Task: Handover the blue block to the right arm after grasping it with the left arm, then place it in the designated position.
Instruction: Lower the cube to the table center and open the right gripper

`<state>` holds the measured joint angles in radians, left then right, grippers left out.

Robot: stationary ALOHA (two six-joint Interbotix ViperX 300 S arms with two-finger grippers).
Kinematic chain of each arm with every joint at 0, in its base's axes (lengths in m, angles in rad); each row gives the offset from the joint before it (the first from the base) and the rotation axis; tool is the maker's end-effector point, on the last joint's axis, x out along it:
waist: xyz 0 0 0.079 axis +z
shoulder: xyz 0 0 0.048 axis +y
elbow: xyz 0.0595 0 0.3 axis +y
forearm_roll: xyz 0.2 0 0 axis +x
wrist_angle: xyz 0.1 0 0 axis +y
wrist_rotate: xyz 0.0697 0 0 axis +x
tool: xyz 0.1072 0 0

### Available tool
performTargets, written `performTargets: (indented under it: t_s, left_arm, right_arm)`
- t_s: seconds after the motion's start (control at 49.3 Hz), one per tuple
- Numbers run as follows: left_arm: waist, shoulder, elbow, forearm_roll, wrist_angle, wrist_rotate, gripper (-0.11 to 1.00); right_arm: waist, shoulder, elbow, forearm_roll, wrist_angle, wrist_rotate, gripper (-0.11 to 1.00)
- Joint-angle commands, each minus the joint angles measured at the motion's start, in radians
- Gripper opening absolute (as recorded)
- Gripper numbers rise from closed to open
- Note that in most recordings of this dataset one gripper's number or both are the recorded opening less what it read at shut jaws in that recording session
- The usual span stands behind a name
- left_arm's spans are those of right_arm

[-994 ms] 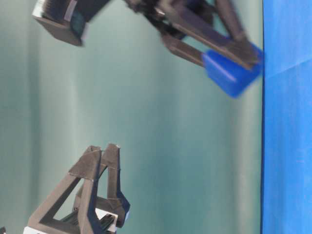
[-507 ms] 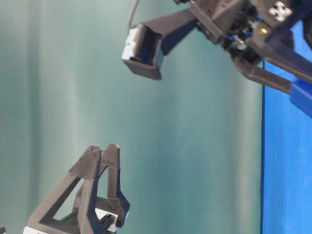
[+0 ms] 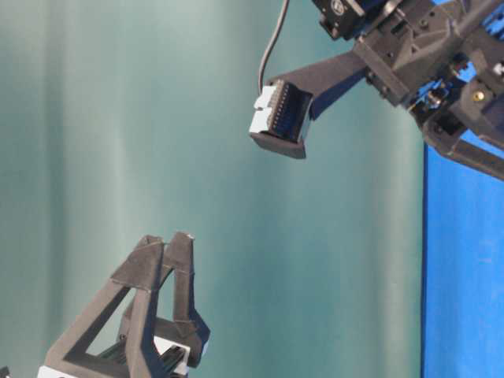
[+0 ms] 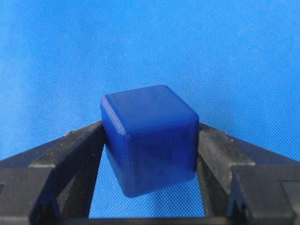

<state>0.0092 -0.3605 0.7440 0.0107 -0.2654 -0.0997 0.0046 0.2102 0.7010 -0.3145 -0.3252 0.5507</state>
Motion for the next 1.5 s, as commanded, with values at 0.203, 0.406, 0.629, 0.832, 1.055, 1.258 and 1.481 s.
performTargets:
  t_s: [0.203,0.406,0.629,0.832,1.055,1.258,1.481]
  left_arm:
    - [-0.002,-0.02,-0.009,0.003,-0.009,0.0,0.93]
    - [-0.002,-0.018,-0.011,0.003,-0.009,0.0,0.93]
    - [-0.002,-0.02,-0.011,0.003,-0.009,0.002,0.93]
    - [-0.002,-0.018,-0.009,0.003,-0.009,0.002,0.93]
    - [-0.002,-0.02,-0.009,0.003,-0.009,0.002,0.93]
    - [-0.002,-0.02,-0.009,0.003,-0.009,0.002,0.93]
    - [0.0,-0.02,-0.012,0.003,-0.009,0.0,0.93]
  right_arm:
    - [0.002,0.006,-0.02,0.003,-0.012,-0.003,0.51]
    - [0.003,0.017,-0.021,0.003,-0.021,-0.003,0.51]
    - [0.003,0.023,-0.029,0.043,-0.023,0.0,0.51]
    - [0.003,0.023,-0.028,0.078,-0.02,0.0,0.88]
    - [0.011,0.02,-0.032,0.08,-0.018,0.0,0.82]
    - [0.02,-0.044,-0.028,0.078,0.044,-0.003,0.84]
    - [0.028,-0.19,-0.021,0.072,0.19,-0.008,0.84]
